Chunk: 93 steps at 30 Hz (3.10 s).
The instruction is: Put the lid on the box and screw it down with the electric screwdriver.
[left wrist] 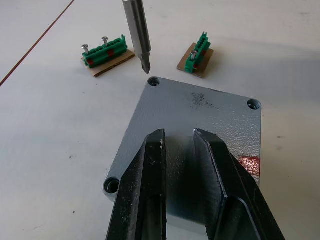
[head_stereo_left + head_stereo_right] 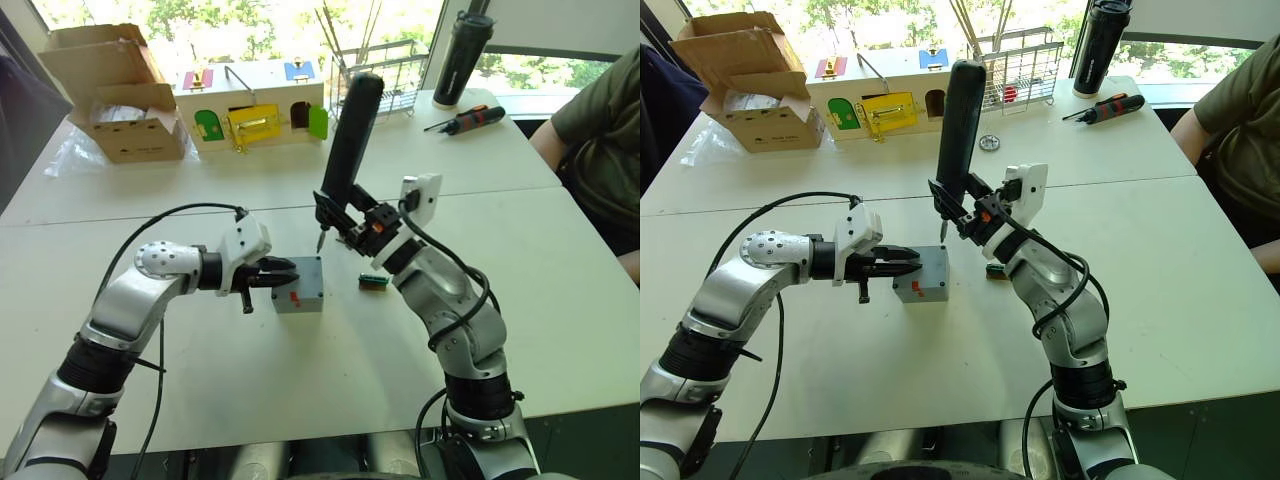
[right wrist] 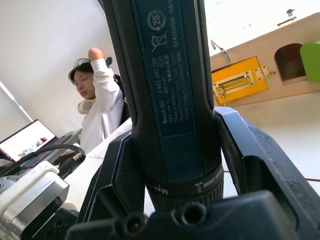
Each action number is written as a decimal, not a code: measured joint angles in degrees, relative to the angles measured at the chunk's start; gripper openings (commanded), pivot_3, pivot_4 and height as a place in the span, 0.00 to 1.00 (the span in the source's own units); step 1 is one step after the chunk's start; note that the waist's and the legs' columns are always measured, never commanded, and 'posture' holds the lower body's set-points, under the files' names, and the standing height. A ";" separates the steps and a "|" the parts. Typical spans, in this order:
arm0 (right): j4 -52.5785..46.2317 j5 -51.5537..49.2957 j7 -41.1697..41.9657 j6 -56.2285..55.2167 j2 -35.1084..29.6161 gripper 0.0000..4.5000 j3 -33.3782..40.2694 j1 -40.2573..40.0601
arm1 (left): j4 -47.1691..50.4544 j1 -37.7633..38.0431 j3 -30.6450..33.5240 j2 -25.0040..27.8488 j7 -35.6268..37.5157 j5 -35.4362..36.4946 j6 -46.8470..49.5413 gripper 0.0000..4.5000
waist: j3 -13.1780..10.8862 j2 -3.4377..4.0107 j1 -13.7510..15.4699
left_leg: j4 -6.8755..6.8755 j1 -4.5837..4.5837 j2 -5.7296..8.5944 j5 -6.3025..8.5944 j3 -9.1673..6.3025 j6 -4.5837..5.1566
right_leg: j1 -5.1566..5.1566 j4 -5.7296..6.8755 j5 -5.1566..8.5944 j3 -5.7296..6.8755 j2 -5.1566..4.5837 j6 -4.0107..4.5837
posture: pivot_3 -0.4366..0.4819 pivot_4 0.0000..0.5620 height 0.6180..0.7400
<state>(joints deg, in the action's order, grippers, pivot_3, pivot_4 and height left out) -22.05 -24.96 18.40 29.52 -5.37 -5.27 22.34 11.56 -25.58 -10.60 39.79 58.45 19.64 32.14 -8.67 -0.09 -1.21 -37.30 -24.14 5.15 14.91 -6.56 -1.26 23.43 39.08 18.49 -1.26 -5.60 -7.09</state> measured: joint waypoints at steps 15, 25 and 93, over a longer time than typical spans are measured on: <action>0.83 2.18 1.09 -1.45 -0.37 0.41 -1.19 -1.41 | -0.01 -0.02 0.00 -0.56 -0.05 -0.29 0.09 0.20 | 0.00 0.00 -0.02 | 0.00 0.02 0.00 0.00 0.00 0.00 | -0.01 0.01 0.00 0.00 0.00 0.00 | 0.48 0.27 1.00; 2.17 5.25 2.72 -6.60 -0.39 0.41 -3.76 -2.96 | -0.03 -0.01 -0.23 -0.57 -0.02 -0.54 0.05 0.20 | 0.03 -0.01 -0.03 | 0.08 0.28 0.00 0.01 0.01 0.00 | -0.22 0.02 0.00 -0.01 0.00 0.00 | 0.48 0.27 1.00; 8.44 12.34 7.17 -14.03 -0.28 0.41 -8.85 -5.83 | -0.72 3.00 -1.65 -0.77 -1.12 -2.89 -1.36 0.20 | 2.06 -0.04 -1.09 | 1.43 2.75 -0.10 0.42 0.01 0.60 | -2.26 -1.27 0.23 -0.23 0.02 0.06 | 0.48 0.27 1.00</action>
<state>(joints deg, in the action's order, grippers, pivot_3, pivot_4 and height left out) -13.61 -12.63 25.57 15.49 -5.65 -14.12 16.51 10.84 -22.58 -12.25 39.02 57.32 16.75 30.78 -6.61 -0.13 -2.29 -35.87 -21.39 5.05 15.34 -6.55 -0.66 21.18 37.81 18.72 -1.49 -5.58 -7.03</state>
